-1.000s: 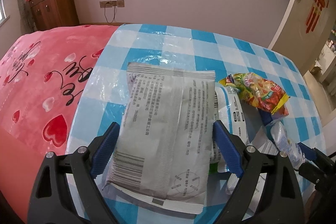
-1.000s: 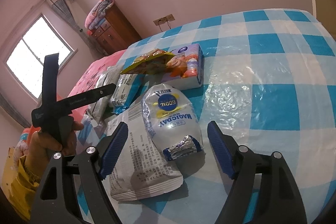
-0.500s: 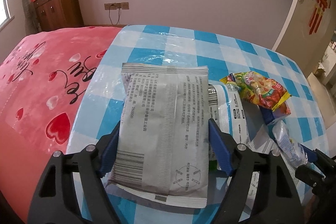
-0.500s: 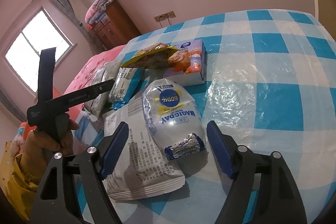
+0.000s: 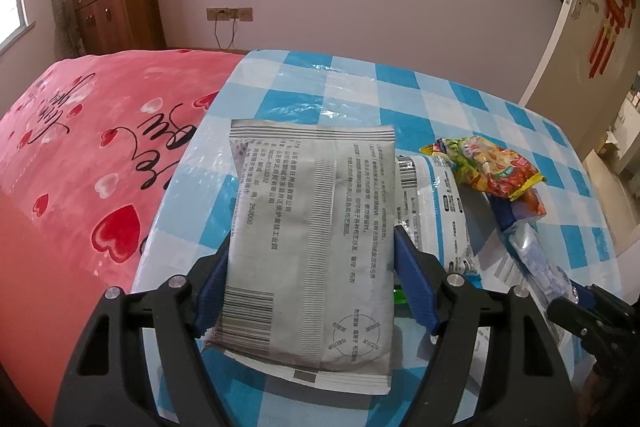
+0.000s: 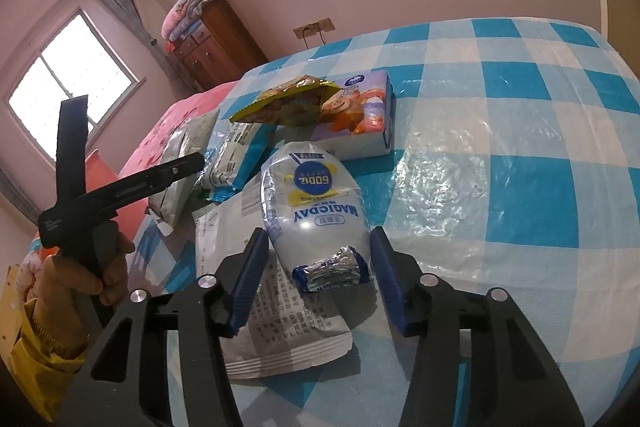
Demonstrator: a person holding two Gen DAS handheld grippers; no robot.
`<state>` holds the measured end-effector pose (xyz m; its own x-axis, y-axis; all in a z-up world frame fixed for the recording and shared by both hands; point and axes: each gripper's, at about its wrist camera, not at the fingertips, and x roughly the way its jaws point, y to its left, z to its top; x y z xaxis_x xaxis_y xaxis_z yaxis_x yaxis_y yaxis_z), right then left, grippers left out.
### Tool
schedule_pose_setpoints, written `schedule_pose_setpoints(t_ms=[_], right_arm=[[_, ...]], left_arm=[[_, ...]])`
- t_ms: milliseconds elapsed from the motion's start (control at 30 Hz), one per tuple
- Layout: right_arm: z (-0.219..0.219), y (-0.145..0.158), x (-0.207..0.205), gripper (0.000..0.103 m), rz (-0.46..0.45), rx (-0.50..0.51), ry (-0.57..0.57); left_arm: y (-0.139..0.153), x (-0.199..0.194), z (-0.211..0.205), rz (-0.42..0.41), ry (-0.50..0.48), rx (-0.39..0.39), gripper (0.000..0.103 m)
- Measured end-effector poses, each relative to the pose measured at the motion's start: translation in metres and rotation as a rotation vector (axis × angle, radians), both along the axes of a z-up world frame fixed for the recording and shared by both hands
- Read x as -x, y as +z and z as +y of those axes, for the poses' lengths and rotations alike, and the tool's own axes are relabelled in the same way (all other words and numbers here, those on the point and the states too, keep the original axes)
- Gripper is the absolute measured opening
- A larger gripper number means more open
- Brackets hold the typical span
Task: Collect trash
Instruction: 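Grasp the white Magicday milk bag with the right gripper while the left holds the pouch, then carry both bags over the orange bucket and open both grippers to drop them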
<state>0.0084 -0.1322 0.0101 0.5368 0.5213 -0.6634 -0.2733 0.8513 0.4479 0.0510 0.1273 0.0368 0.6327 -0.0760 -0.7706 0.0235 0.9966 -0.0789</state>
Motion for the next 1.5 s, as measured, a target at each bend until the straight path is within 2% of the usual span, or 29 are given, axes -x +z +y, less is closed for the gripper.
schedule_pose_setpoints(t_ms=[533, 833, 1133, 1500], right_arm=[[0.006, 0.006, 0.014, 0.053, -0.059, 0.032, 0.005], [0.005, 0.014, 0.027, 0.052, -0.084, 0.017, -0.013], [0.01, 0.036, 0.044, 0.052, -0.139, 0.028, -0.027], [0.027, 0.074, 0.064, 0.052, -0.2, 0.014, 0.003]], left_arm=[[0.018, 0.04, 0.001, -0.042, -0.021, 0.063, 0.074], [0.03, 0.066, -0.004, -0.067, -0.054, 0.101, 0.074], [0.04, 0.089, -0.004, -0.087, -0.074, 0.119, 0.074], [0.077, 0.117, 0.007, -0.176, -0.085, 0.14, 0.074]])
